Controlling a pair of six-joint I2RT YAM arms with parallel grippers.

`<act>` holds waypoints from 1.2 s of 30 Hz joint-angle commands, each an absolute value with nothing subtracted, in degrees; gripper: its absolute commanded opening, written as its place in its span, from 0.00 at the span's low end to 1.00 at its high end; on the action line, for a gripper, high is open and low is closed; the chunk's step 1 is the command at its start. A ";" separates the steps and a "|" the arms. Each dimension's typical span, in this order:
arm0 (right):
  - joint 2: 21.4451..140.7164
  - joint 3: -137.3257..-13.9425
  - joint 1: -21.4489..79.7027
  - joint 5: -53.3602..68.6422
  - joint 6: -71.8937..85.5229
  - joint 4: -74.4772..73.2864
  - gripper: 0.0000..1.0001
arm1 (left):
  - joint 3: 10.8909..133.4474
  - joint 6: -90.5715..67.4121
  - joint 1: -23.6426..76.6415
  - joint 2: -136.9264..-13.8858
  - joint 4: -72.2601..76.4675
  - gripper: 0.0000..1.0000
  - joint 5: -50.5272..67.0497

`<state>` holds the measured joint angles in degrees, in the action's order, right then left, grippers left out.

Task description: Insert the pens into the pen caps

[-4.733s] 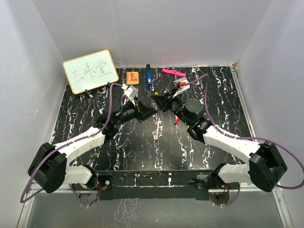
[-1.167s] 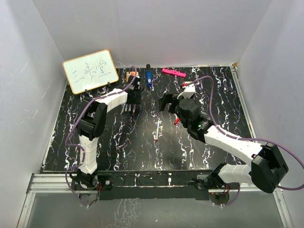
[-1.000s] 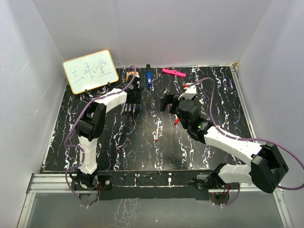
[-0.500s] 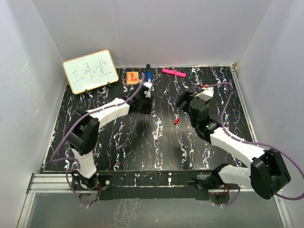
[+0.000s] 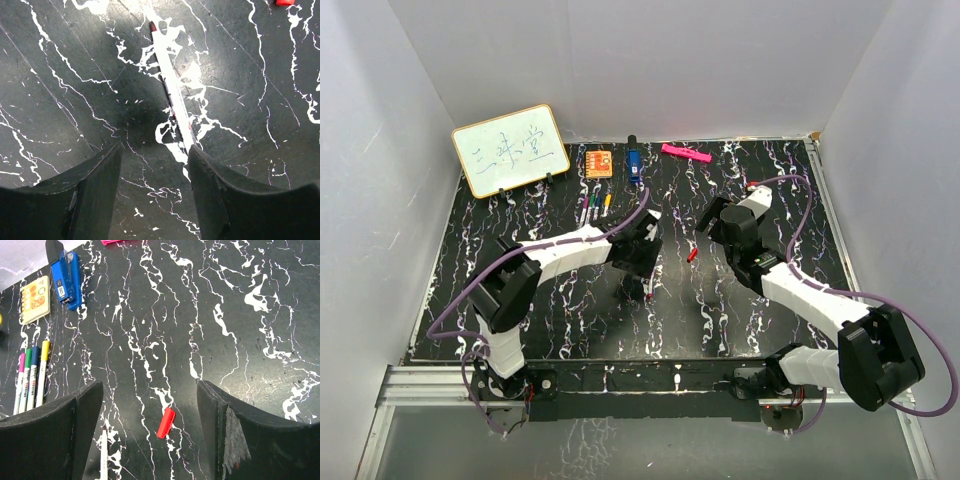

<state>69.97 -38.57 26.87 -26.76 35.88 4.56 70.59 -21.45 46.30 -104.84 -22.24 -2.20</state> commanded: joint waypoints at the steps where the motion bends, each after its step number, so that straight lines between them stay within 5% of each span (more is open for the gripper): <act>1: 68.74 -38.46 26.87 -26.17 35.76 7.64 0.74 | 73.44 -22.24 47.39 -106.50 -22.96 0.54 -1.47; 15: 69.42 -37.53 26.83 -25.38 36.26 8.61 0.73 | 76.00 -21.76 47.88 -112.39 -24.97 0.54 -3.89; 23: 69.40 -37.51 26.81 -24.65 36.87 8.60 0.72 | 77.29 -19.68 47.90 -116.90 -35.11 0.44 -15.62; 36: 69.79 -37.88 26.81 -24.34 37.25 8.36 0.72 | 76.14 -15.97 47.81 -118.79 -37.51 0.34 -13.49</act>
<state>70.04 -37.50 26.87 -24.10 36.53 5.82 78.94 -18.83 48.23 -114.08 -29.28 -13.08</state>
